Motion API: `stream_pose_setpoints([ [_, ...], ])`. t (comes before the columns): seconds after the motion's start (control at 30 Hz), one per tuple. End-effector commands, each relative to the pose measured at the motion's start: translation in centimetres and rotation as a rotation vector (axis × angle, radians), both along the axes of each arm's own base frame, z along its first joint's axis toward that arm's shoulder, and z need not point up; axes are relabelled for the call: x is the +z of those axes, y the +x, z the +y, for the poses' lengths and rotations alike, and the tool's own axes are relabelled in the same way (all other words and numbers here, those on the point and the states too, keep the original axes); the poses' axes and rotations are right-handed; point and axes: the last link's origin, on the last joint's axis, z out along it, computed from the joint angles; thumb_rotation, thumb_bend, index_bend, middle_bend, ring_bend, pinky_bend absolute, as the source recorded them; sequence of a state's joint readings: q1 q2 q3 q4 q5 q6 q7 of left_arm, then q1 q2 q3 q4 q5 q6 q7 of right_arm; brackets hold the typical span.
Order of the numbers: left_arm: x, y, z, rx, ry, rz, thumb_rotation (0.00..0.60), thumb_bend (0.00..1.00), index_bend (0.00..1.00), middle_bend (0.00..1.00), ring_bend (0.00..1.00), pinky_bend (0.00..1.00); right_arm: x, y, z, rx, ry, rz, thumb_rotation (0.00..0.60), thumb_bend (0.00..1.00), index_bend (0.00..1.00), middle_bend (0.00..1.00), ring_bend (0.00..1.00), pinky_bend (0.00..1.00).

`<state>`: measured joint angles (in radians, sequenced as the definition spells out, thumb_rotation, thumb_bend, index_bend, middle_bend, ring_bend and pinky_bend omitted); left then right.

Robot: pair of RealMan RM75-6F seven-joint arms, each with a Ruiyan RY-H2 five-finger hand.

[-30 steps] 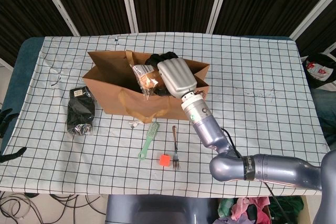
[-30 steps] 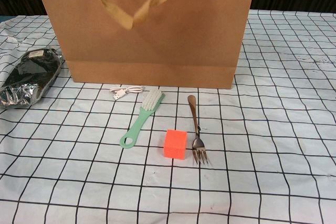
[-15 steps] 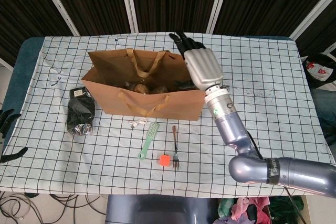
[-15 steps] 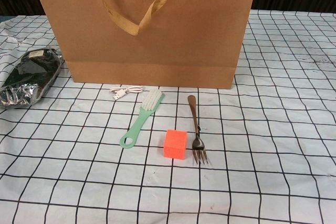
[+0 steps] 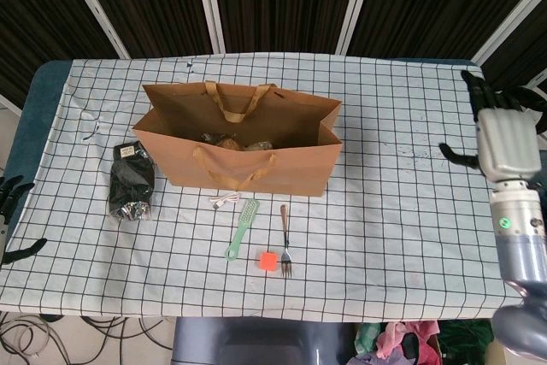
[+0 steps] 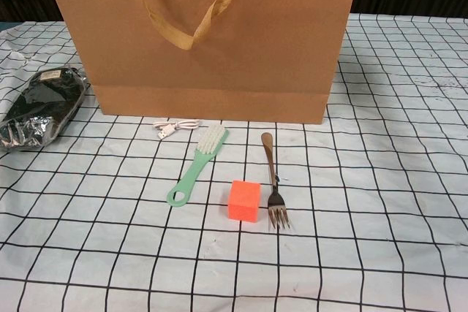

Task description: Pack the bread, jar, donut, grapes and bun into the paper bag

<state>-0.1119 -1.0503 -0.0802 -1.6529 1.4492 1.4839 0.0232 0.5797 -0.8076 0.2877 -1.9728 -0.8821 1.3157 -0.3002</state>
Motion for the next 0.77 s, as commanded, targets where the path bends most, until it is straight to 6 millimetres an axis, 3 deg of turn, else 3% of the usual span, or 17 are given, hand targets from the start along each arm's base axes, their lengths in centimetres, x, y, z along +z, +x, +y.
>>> stream_pose_setpoints([
  [0.03, -0.3, 0.1, 0.0, -0.007, -0.003, 0.005, 0.600, 0.10, 0.16, 0.09, 0.03, 0.08, -1.5, -8.2, 5.4, -0.101, 0.038, 0.090, 0.600, 0.16, 0.00, 0.11, 0.22, 0.20],
  [0.17, -0.8, 0.2, -0.2, -0.018, -0.020, 0.011, 0.600, 0.10, 0.16, 0.09, 0.03, 0.08, -5.0, -11.0, 8.7, -0.085, 0.046, 0.102, 0.600, 0.17, 0.00, 0.11, 0.21, 0.20],
  [0.4, -0.3, -0.1, -0.2, -0.004, -0.017, -0.003, 0.600, 0.10, 0.15, 0.09, 0.03, 0.08, -9.7, -11.8, 11.7, -0.029, 0.011, 0.141, 0.600, 0.17, 0.00, 0.11, 0.21, 0.20],
  [0.6, -0.3, 0.1, -0.2, -0.032, -0.017, -0.010, 0.600, 0.10, 0.15, 0.09, 0.03, 0.08, -12.5, -11.7, 12.3, -0.013, 0.021, 0.126, 0.600, 0.17, 0.00, 0.11, 0.21, 0.20],
  [0.77, -0.5, -0.1, -0.2, -0.020, -0.038, -0.004, 0.600, 0.10, 0.15, 0.09, 0.03, 0.08, -13.3, -10.9, 12.1, 0.022, 0.024, 0.123, 0.600, 0.17, 0.00, 0.11, 0.21, 0.20],
])
